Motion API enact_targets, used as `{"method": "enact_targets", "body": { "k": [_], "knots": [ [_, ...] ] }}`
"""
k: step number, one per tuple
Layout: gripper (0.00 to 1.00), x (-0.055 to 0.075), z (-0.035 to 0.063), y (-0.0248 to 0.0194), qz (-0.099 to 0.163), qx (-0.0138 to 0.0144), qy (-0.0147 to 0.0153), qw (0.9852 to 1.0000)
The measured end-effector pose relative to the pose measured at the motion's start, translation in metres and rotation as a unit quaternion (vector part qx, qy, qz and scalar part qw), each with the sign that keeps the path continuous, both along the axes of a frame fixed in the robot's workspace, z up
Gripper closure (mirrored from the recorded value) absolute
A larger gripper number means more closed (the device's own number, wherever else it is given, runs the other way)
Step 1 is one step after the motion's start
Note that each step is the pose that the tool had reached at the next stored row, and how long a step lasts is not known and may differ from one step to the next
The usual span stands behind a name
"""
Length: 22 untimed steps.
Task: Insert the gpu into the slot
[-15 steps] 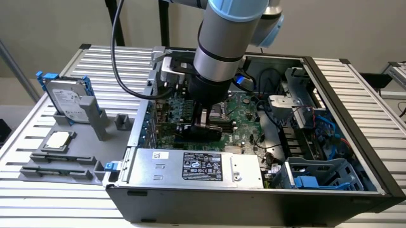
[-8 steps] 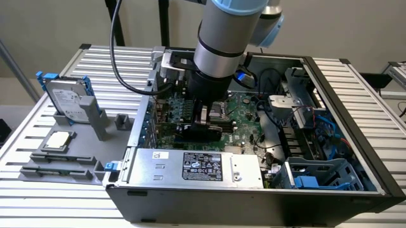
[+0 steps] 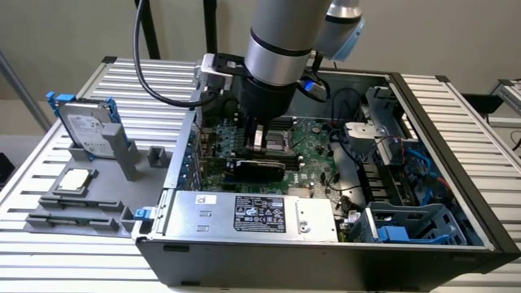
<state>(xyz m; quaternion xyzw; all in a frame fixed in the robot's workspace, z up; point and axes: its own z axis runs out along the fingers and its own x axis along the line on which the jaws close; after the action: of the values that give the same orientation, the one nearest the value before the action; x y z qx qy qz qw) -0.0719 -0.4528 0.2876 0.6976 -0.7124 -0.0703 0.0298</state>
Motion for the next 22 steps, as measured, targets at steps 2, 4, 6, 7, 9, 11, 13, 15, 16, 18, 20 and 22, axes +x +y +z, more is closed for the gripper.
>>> {"method": "enact_targets", "body": {
  "k": [2,4,6,7,9,11,13,15,16,18,20,22],
  "knots": [
    [0.86,-0.005,0.0000,0.0006,0.000,-0.0002,-0.0054,1.0000],
    [0.89,-0.007,-0.0003,0.0012,0.000,-0.0006,-0.0108,0.9999],
    [0.89,-0.008,-0.0015,0.0015,0.000,-0.0012,-0.0160,0.9999],
    [0.89,-0.008,-0.0023,0.0018,0.000,-0.0017,-0.0183,0.9998],
    [0.89,-0.009,-0.0041,0.0030,0.000,-0.0027,-0.0231,0.9997],
    [0.89,-0.011,-0.0054,0.0045,0.000,-0.0034,-0.0261,0.9997],
    [0.89,-0.013,-0.0066,0.0061,0.000,-0.0036,-0.0281,0.9996],
    [0.89,-0.015,-0.0078,0.0068,0.000,-0.0040,-0.0298,0.9995],
    [0.89,-0.015,-0.0086,0.0069,0.000,-0.0043,-0.0307,0.9995],
    [0.89,-0.016,-0.0104,0.0072,0.000,-0.0047,-0.0328,0.9995],
    [0.89,-0.017,-0.0120,0.0075,0.000,-0.0050,-0.0346,0.9994],
    [0.89,-0.018,-0.0134,0.0077,0.000,-0.0051,-0.0362,0.9993]
  ]
}}
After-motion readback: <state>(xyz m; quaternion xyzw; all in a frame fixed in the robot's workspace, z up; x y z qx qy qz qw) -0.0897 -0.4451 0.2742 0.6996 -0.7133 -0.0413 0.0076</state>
